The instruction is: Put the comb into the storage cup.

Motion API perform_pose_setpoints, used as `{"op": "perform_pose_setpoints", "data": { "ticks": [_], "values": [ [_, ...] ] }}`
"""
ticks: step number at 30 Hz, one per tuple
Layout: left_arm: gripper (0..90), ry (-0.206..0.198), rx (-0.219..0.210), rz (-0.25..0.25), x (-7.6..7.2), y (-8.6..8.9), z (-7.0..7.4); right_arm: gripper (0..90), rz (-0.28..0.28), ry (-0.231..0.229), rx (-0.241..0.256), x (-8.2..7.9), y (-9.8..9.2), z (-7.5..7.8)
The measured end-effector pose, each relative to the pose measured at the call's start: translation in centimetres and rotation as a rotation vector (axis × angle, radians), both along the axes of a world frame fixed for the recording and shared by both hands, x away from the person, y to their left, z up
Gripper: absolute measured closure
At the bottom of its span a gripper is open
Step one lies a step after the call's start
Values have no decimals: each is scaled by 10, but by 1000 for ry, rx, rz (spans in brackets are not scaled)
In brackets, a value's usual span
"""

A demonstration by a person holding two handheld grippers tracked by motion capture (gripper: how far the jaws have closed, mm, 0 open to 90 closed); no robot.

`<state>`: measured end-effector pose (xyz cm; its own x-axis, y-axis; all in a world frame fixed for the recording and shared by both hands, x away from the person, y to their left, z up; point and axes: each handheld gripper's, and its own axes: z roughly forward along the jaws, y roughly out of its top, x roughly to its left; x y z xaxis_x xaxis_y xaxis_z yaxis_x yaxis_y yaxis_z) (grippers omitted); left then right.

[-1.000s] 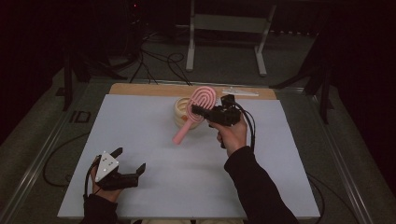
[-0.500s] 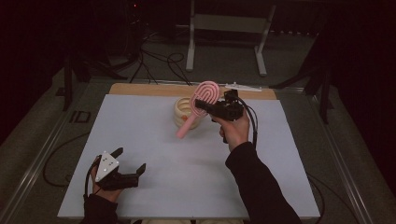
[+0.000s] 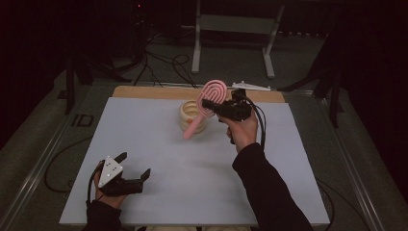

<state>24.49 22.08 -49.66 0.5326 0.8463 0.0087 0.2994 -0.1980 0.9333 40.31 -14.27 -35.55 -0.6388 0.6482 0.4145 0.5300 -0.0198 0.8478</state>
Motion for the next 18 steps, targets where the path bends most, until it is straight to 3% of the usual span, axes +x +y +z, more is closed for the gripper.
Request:
{"op": "perform_pose_setpoints", "data": {
  "ticks": [18],
  "values": [
    [3,0,1,-1,0,0,0,638,-34,-20,-50,12,3,14]
  ]
}}
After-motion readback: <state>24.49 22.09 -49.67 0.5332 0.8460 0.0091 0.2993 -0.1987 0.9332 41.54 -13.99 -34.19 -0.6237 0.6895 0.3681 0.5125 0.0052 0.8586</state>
